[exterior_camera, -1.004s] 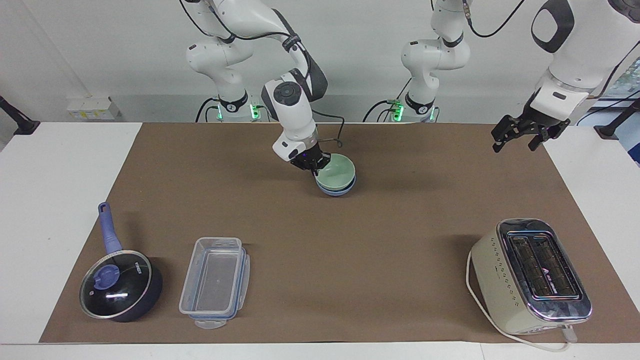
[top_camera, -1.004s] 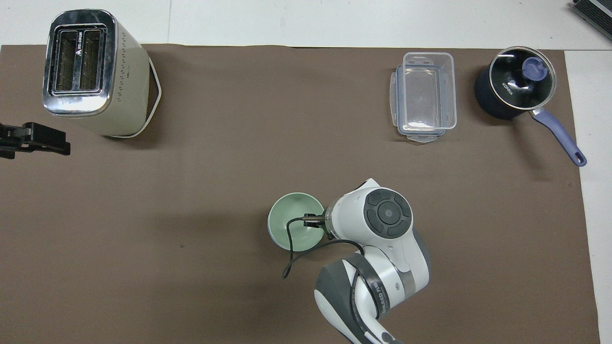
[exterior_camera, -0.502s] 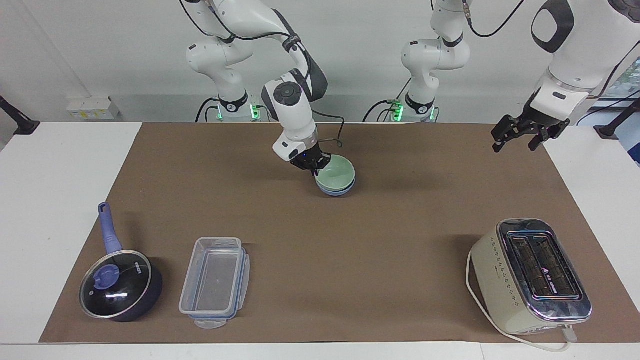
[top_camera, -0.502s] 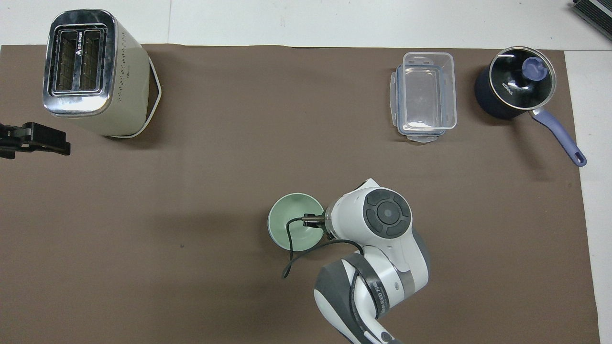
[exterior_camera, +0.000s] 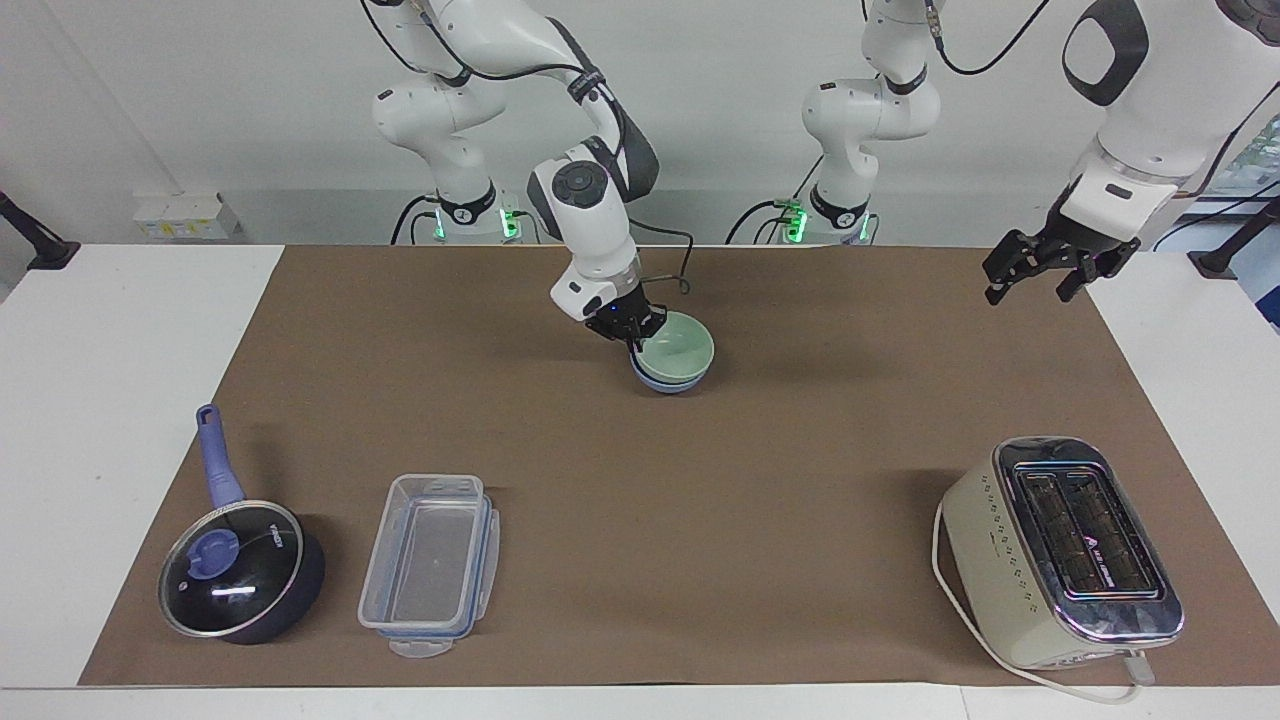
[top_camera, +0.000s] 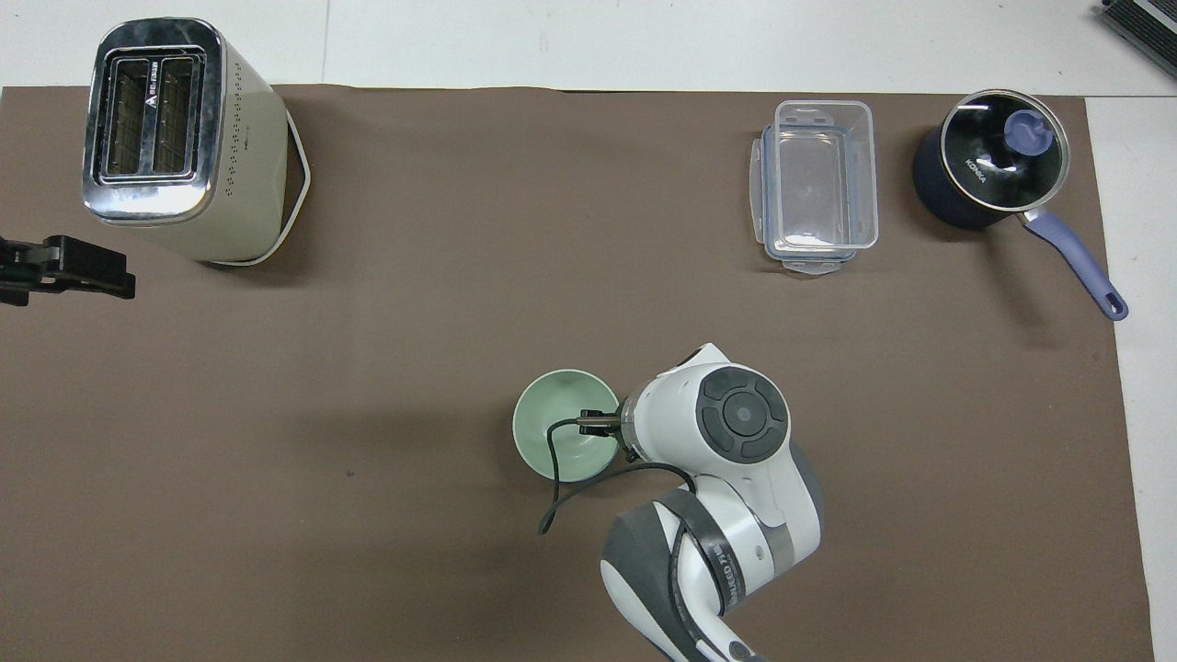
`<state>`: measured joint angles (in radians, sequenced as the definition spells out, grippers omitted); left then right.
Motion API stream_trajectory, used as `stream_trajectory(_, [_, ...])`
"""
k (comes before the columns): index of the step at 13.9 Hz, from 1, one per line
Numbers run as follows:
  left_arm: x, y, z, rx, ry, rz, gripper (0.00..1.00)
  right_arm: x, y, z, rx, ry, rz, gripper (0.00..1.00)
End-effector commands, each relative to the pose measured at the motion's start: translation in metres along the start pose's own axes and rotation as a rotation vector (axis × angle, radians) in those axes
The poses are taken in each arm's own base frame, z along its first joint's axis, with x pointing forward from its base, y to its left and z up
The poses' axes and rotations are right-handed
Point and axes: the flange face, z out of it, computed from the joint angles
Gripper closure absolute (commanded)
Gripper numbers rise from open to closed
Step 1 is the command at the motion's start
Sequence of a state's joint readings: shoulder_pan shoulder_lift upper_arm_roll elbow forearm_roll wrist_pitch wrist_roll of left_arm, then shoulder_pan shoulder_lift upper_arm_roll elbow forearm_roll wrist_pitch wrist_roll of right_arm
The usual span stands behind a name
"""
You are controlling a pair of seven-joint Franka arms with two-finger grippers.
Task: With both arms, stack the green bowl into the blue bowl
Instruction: 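Lower the green bowl into the blue bowl and open the right gripper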
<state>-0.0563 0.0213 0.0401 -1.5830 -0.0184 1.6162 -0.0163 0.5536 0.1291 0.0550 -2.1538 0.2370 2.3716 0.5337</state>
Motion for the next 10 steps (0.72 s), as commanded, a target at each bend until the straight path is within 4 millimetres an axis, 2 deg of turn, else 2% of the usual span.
stream_trajectory(1, [-0.003, -0.003, -0.004, 0.02, -0.005, -0.005, 0.0, 0.0, -0.002, 0.002, 0.007, 0.017, 0.026, 0.59])
stream_trajectory(2, [-0.003, -0.003, -0.004, 0.02, -0.005, -0.005, 0.0, 0.0, -0.003, 0.001, 0.007, 0.016, 0.026, 0.54])
stream_trajectory(4, [-0.003, -0.003, -0.004, 0.02, -0.005, -0.005, 0.0, 0.002, -0.004, -0.004, 0.013, 0.023, 0.025, 0.31])
stream_trajectory(5, [-0.003, -0.003, -0.004, 0.02, -0.005, -0.005, 0.0, 0.003, -0.005, -0.012, 0.017, 0.028, 0.021, 0.16])
stream_trajectory(7, [-0.003, -0.003, -0.004, 0.02, -0.005, -0.005, 0.0, 0.01, 0.003, -0.035, 0.026, 0.05, 0.034, 0.0])
stream_trajectory(10, [-0.003, -0.003, -0.004, 0.02, -0.005, -0.004, 0.0, 0.032, 0.045, -0.08, 0.01, 0.083, 0.079, 0.0])
